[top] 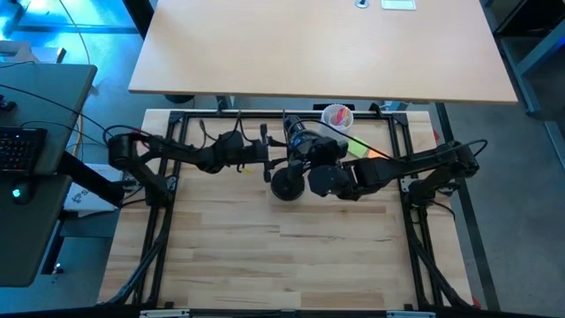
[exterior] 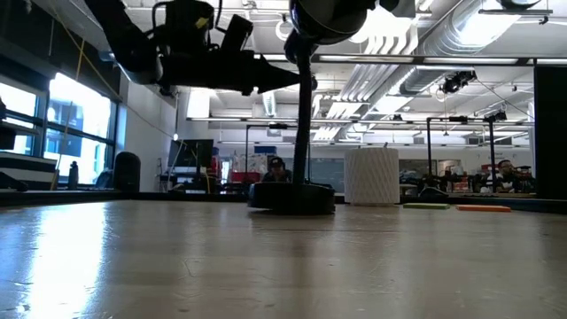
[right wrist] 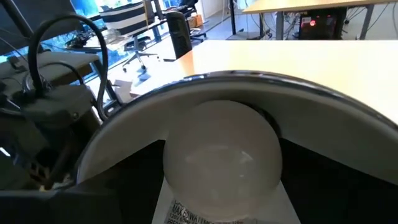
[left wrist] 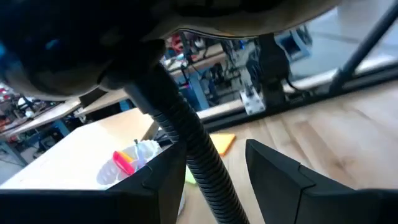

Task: Screw lightbulb
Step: Insert the lightbulb into the desk lamp

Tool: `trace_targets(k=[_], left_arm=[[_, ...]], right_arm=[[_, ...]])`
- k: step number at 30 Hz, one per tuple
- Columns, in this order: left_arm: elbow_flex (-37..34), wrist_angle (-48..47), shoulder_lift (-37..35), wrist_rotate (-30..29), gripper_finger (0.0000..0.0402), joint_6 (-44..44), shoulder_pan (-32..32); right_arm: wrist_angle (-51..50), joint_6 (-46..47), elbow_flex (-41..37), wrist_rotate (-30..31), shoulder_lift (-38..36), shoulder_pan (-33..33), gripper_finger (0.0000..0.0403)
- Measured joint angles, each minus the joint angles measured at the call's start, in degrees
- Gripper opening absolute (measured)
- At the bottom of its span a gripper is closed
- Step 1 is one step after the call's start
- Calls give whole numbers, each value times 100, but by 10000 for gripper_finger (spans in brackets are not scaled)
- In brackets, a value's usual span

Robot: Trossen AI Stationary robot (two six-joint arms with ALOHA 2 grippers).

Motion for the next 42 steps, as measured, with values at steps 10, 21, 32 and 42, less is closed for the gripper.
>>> trace_targets(k=[10, 21, 32, 42], left_arm=[[135, 1467, 900, -111, 161, -569, 37], [374, 1471, 1141, -188, 80, -283, 17], [345, 1343, 1145, -152, 2, -215, -3], [343, 967, 1118, -702, 1, 283, -133]], right_arm=[[-17, -66, 0, 95, 0, -36, 288], [-117, -107, 9, -60, 0, -62, 288], [-86, -832, 11, -34, 0, -56, 288], [-127, -1157, 11, 337, -2, 82, 288]])
